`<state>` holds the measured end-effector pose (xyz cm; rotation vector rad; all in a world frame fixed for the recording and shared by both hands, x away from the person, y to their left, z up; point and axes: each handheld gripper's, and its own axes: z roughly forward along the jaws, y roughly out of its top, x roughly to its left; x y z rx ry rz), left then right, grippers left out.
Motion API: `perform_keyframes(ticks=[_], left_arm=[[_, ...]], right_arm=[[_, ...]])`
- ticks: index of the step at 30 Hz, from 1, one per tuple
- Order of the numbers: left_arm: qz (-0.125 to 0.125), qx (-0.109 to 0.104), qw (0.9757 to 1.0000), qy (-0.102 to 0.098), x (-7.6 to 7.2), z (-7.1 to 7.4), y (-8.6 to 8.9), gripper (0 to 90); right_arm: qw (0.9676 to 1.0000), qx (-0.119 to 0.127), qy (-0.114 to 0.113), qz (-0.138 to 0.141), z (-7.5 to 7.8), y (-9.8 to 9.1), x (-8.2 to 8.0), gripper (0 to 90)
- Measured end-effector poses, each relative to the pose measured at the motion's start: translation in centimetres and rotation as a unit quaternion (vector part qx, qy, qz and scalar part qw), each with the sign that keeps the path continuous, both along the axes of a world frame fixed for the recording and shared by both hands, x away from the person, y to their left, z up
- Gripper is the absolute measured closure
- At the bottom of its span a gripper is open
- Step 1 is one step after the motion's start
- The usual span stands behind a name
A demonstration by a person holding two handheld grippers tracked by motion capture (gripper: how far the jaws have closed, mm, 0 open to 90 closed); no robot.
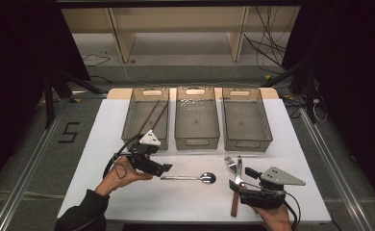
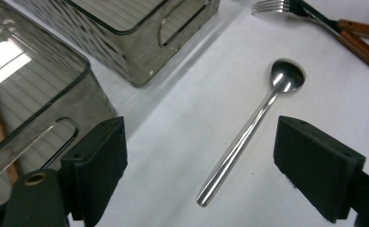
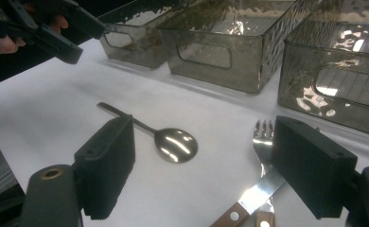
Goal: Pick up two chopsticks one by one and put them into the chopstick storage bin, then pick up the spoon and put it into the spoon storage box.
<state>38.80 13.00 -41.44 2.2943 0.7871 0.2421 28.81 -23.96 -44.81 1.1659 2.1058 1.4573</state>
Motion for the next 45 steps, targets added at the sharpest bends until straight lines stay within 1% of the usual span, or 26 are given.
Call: perform_keyframes(ticks=[2,4,7,8,12,13,15,18,21,25,26,27,28,32,35,38,41,44,45], left_arm=[[-0.007,0.008,0.9999,0.006,0.0,-0.2,-0.3,17.8],[-0.017,0.024,0.9995,0.008,0.0,-0.4,-0.7,17.9],[-0.03,0.038,0.9987,0.015,0.0,-0.7,-1.2,17.9],[-0.032,0.039,0.9986,0.016,0.0,-0.8,-1.4,17.9],[-0.046,0.057,0.9971,0.024,0.1,-1.2,-2.0,17.9],[-0.048,0.058,0.9969,0.026,0.1,-1.3,-2.1,18.0],[-0.053,0.068,0.9958,0.03,0.1,-1.5,-2.4,18.2],[-0.06,0.086,0.994,0.03,0.2,-1.9,-2.9,18.7],[-0.065,0.093,0.9929,0.035,0.3,-2.1,-3.1,19.5],[-0.074,0.108,0.9904,0.044,0.4,-2.6,-3.5,21.1],[-0.079,0.114,0.9893,0.046,0.5,-2.7,-3.7,21.6],[-0.079,0.114,0.9893,0.046,0.5,-2.7,-3.7,21.9],[-0.084,0.12,0.988,0.048,0.5,-2.8,-3.9,22.2],[-0.096,0.129,0.9857,0.051,0.5,-2.9,-4.5,23.3],[-0.1,0.132,0.9848,0.052,0.6,-3.0,-4.8,24.7],[-0.107,0.138,0.9831,0.054,0.6,-2.9,-5.1,26.2],[-0.118,0.147,0.9805,0.055,0.6,-2.8,-5.4,27.6],[-0.125,0.149,0.9791,0.059,0.7,-2.9,-5.6,30.7],[-0.128,0.153,0.978,0.061,0.8,-2.9,-5.7,31.8]], right_arm=[[1.0,0.0,-0.001,-0.001,0.0,0.0,0.0,23.5],[1.0,-0.001,-0.001,-0.001,0.0,0.0,0.0,23.6],[1.0,-0.001,0.0,-0.001,0.0,0.0,0.0,23.6],[1.0,-0.001,-0.001,-0.001,0.0,0.0,-0.1,23.6],[1.0,-0.002,-0.001,-0.002,0.0,0.0,-0.1,23.5],[1.0,-0.002,-0.001,-0.001,0.0,0.0,-0.1,23.6],[1.0,-0.001,0.0,-0.002,0.0,0.1,-0.1,23.6],[1.0,-0.002,0.0,-0.002,0.0,0.1,0.0,23.6],[1.0,-0.001,0.0,-0.003,0.0,0.0,-0.1,23.6],[1.0,-0.002,-0.001,-0.003,0.0,0.1,-0.1,23.6],[1.0,-0.002,-0.001,-0.003,0.0,0.1,-0.1,23.6],[1.0,-0.002,-0.001,-0.003,0.0,0.1,-0.1,23.5],[1.0,-0.002,-0.002,-0.002,0.0,0.1,-0.1,23.6],[1.0,-0.002,-0.003,-0.002,0.1,0.1,-0.1,23.6],[1.0,-0.002,-0.002,-0.002,0.1,0.0,-0.1,23.6],[1.0,-0.002,-0.001,-0.001,0.1,0.0,0.0,23.6],[1.0,-0.002,-0.001,0.0,0.1,0.0,0.1,23.5],[1.0,-0.003,-0.001,0.002,0.1,0.0,0.0,23.5],[1.0,-0.003,-0.001,0.001,0.1,0.0,0.0,23.5]])
